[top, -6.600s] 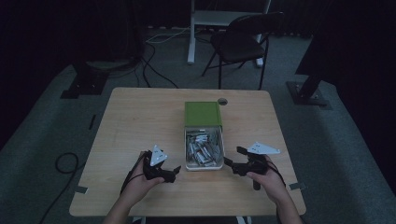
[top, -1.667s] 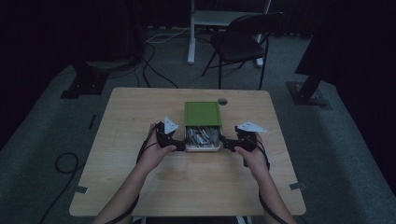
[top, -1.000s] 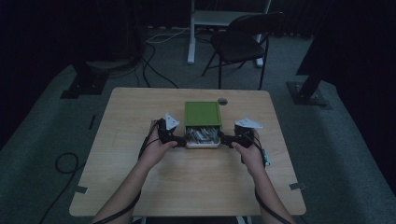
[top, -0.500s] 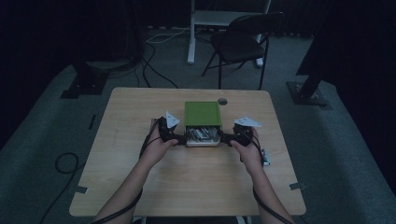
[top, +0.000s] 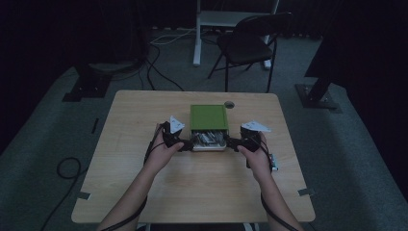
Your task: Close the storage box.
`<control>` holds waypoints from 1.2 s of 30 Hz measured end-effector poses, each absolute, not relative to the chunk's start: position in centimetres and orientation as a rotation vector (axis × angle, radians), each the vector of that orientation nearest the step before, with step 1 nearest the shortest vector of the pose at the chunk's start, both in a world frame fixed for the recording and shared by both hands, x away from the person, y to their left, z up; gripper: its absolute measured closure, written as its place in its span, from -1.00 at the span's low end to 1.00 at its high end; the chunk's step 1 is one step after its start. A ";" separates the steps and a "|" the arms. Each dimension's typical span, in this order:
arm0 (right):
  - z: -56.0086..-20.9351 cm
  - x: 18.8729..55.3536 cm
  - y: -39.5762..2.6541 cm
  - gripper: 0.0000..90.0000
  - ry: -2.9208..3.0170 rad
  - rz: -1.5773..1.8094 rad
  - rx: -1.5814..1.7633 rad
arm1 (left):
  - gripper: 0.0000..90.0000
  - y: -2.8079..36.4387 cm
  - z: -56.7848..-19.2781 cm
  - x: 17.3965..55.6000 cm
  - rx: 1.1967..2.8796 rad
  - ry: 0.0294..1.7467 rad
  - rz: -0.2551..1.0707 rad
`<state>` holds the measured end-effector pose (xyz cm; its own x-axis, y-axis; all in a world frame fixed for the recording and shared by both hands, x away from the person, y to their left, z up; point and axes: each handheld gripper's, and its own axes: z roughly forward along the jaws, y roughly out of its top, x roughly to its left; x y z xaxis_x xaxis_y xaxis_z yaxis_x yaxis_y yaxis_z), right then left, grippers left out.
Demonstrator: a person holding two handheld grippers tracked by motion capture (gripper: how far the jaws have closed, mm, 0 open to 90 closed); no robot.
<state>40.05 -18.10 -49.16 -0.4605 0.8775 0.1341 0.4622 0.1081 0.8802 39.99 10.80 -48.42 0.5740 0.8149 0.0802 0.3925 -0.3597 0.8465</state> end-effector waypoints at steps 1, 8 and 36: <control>-49.1 40.0 -18.2 -0.67 1.975 1.314 1.293 | -0.90 10.8 -48.4 39.9 1.970 0.969 0.638; -49.2 39.4 -18.6 -0.67 1.982 1.307 1.286 | -0.91 11.1 -48.4 39.3 1.943 0.972 0.630; -49.7 36.6 -21.9 -0.67 1.976 1.255 1.280 | -0.90 14.4 -48.0 36.8 1.911 1.016 0.662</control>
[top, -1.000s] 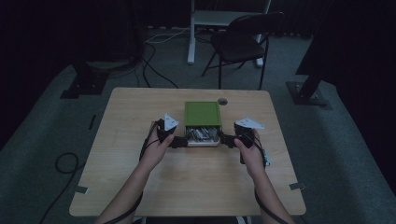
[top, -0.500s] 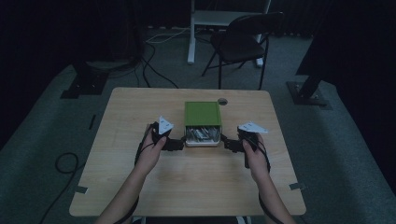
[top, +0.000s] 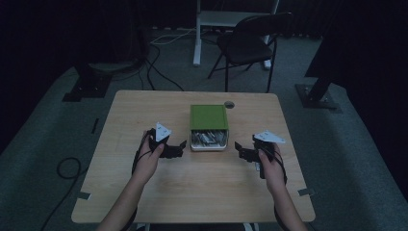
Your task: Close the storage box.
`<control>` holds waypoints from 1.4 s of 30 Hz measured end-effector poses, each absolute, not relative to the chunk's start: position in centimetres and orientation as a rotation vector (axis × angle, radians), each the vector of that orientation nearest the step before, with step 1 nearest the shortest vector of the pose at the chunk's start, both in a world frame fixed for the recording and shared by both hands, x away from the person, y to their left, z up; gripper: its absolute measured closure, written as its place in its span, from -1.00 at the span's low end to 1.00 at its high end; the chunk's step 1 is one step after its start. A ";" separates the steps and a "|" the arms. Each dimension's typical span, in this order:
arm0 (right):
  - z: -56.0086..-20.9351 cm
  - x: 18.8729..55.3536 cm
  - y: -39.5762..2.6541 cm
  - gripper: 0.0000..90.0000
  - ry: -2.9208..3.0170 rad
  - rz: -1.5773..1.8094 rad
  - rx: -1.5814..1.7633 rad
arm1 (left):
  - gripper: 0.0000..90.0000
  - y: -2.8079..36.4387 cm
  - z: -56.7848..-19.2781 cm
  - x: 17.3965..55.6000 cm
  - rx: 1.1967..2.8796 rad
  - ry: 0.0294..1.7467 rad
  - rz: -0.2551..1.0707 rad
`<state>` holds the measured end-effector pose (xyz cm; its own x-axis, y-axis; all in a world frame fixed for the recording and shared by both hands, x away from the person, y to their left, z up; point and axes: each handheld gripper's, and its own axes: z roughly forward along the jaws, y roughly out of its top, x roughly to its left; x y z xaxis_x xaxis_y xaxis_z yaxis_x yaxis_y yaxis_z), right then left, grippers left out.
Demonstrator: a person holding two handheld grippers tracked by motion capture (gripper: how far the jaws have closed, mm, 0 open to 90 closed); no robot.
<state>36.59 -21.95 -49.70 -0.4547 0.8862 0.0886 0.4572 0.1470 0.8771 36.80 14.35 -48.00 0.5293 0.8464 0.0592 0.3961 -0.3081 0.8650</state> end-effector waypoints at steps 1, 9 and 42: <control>-49.8 36.4 -22.3 -0.67 1.974 1.246 1.282 | -0.90 14.6 -48.2 36.7 1.919 1.019 0.661; -50.7 35.2 -24.6 -0.68 1.964 1.203 1.317 | -0.91 16.1 -49.4 36.0 1.926 1.049 0.661; -54.8 28.9 -32.1 -0.68 1.918 1.040 1.493 | -0.91 22.7 -53.2 32.2 1.897 1.244 0.686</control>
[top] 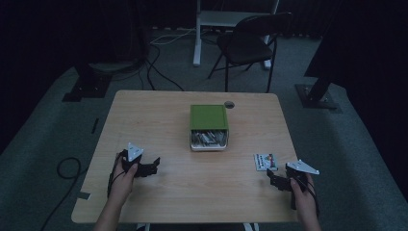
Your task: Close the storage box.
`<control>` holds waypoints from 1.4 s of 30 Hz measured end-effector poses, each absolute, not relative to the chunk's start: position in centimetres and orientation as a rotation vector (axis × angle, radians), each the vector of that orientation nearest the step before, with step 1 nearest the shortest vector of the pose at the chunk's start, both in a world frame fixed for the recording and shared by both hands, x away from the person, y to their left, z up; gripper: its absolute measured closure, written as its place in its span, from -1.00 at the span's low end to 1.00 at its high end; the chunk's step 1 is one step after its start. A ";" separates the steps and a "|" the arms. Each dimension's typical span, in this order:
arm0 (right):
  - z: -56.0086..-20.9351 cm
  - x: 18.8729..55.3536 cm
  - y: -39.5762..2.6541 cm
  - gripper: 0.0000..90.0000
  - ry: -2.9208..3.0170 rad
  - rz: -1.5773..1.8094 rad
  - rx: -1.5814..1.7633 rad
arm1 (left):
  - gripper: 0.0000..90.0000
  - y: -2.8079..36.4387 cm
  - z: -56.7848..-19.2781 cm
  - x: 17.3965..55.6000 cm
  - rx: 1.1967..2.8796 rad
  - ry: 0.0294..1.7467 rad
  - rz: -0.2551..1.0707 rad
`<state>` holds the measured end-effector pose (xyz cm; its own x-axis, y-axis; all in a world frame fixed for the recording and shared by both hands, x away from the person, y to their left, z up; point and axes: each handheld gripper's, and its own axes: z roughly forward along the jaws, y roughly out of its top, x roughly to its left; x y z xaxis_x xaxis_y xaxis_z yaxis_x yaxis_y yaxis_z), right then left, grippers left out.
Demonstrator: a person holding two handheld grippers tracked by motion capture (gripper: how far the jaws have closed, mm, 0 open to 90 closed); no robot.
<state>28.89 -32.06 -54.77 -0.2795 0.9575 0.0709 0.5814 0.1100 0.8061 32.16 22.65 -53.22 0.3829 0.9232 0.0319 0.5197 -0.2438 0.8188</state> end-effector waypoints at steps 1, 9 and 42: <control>-54.9 28.8 -32.3 -0.68 1.915 1.039 1.501 | -0.90 23.0 -53.4 32.0 1.901 1.255 0.687; -55.8 28.1 -33.5 -0.69 1.895 0.990 1.549 | -0.90 26.1 -54.0 31.1 1.863 1.347 0.694; -56.4 28.2 -33.0 -0.72 1.950 0.855 1.581 | -0.90 32.1 -54.6 26.6 1.726 1.669 0.763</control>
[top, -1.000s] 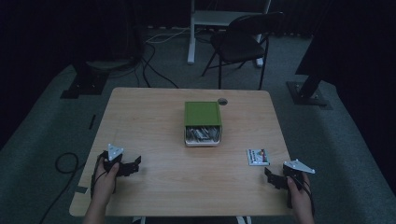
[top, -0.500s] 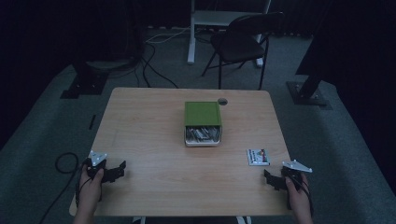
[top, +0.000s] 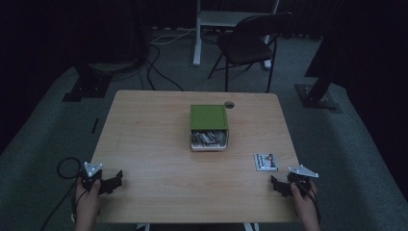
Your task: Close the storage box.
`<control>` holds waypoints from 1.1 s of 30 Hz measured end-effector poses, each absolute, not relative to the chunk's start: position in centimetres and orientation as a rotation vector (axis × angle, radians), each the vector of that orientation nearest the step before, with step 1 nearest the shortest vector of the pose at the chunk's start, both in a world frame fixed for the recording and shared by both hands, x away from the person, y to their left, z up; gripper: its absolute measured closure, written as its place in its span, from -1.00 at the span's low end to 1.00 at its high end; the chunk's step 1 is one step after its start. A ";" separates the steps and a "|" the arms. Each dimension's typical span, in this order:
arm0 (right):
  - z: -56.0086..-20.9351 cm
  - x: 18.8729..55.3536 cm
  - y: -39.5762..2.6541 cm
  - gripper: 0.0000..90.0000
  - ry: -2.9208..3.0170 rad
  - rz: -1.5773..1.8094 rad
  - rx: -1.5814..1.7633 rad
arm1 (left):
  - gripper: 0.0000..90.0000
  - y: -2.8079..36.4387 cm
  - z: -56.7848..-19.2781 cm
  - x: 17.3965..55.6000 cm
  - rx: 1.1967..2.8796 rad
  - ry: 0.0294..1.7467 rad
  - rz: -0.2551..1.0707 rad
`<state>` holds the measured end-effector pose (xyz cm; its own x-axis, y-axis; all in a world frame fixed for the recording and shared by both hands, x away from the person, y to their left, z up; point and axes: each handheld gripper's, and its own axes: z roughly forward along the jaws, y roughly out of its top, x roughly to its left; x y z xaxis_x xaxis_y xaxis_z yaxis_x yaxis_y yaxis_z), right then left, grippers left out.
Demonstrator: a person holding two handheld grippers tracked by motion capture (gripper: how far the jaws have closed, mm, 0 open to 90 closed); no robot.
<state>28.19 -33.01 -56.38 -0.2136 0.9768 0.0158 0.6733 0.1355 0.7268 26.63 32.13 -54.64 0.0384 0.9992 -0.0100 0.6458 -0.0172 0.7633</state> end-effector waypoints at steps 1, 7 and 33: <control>-56.4 28.2 -33.0 -0.72 1.950 0.855 1.580 | -0.90 32.2 -54.6 26.6 1.731 1.684 0.770; -56.4 28.2 -33.0 -0.72 1.950 0.855 1.581 | -0.90 32.2 -54.9 26.4 1.765 1.726 0.768; -56.4 28.2 -33.0 -0.73 1.949 0.855 1.582 | -0.93 31.6 -55.7 26.6 1.764 1.795 0.735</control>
